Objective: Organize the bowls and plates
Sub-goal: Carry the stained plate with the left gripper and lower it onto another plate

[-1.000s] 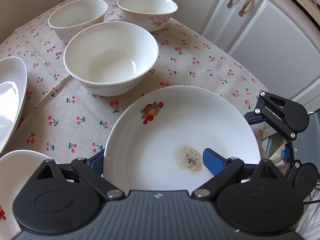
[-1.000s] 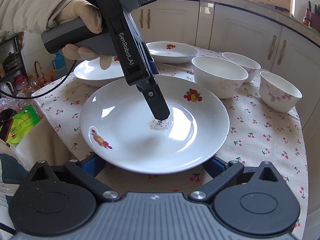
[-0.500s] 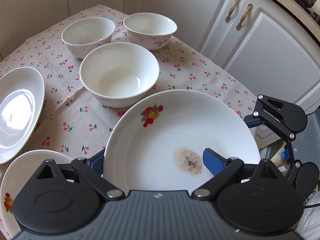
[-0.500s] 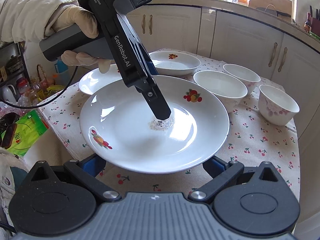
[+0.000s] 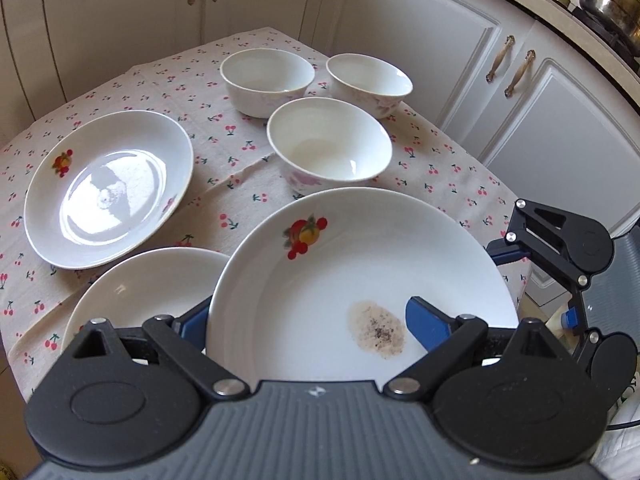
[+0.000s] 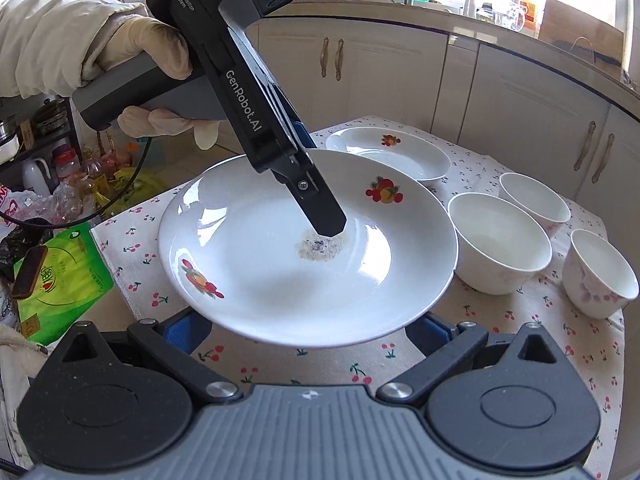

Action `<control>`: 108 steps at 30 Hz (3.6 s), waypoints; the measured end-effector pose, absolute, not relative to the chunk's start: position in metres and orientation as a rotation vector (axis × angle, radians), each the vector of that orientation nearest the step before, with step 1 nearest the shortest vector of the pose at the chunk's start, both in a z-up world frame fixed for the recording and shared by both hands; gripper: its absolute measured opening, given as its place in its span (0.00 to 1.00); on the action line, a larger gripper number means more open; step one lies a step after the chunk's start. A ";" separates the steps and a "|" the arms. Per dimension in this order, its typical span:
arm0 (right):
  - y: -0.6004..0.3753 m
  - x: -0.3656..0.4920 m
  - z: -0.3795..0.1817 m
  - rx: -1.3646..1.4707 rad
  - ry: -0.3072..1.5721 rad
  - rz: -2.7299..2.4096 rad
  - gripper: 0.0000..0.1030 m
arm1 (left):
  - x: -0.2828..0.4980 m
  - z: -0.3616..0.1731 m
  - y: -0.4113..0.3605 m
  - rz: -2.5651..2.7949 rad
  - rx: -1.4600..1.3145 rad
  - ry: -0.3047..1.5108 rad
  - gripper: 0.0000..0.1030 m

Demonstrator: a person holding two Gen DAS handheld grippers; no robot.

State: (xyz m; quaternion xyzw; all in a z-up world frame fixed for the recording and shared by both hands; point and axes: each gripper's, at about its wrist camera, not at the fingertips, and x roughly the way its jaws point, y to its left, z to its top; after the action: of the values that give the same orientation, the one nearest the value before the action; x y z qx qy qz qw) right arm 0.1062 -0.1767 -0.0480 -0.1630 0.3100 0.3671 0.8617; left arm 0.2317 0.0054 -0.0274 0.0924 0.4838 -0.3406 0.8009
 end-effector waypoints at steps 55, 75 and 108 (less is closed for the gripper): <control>-0.101 0.150 -0.051 -0.331 0.706 0.832 1.00 | 0.272 -0.071 0.077 -0.611 0.200 1.074 0.94; -0.088 0.149 -0.050 -0.386 0.734 0.793 1.00 | 0.266 -0.064 0.080 -0.591 0.229 1.049 0.93; -0.101 0.147 -0.041 -0.379 0.736 0.667 1.00 | 0.240 -0.046 0.100 -0.492 0.191 0.916 0.94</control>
State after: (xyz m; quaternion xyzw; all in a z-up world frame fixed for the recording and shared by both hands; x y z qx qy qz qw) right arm 0.1468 -0.1013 -0.0413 -0.1805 0.3510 0.3182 0.8620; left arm 0.2402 0.1000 -0.0459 0.0912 0.4368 -0.2348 0.8636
